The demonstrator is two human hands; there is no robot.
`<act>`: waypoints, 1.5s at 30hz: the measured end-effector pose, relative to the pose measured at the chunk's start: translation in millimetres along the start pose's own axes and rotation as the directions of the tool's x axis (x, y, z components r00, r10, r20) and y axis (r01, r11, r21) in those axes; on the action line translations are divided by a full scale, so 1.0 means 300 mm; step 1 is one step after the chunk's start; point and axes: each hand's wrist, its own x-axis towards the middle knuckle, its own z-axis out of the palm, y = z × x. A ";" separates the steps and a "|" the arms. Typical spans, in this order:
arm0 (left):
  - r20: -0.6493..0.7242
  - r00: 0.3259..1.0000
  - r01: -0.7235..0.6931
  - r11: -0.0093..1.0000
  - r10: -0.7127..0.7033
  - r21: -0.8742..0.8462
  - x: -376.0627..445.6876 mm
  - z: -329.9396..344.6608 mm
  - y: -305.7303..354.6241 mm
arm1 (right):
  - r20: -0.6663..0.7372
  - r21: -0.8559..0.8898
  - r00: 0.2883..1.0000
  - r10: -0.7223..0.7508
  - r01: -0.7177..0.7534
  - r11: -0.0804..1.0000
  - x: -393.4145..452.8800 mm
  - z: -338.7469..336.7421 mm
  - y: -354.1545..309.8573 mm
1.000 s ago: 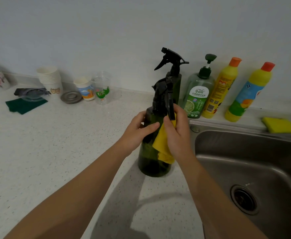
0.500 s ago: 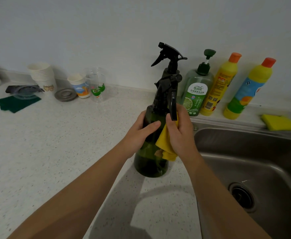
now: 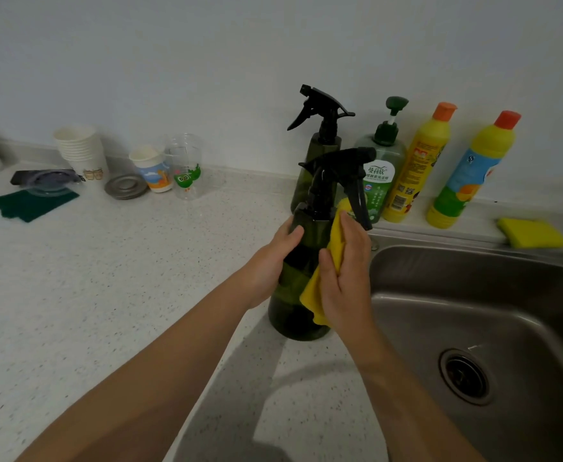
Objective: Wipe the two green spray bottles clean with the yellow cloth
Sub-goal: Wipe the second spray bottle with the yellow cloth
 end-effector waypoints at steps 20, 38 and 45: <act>-0.142 0.989 0.024 0.997 -0.034 -0.075 0.113 0.084 -0.037 | 0.010 0.066 0.969 0.247 -0.248 0.967 -0.162 -0.033 0.129; -0.141 0.989 -0.062 0.992 0.047 -0.106 0.018 0.077 -0.017 | 0.050 0.298 0.990 0.131 -0.140 0.944 0.015 -0.084 -0.009; -0.306 0.943 -0.169 0.981 0.132 -0.098 -0.045 0.045 0.080 | 0.126 0.289 0.992 0.014 -0.050 0.956 0.011 -0.065 -0.080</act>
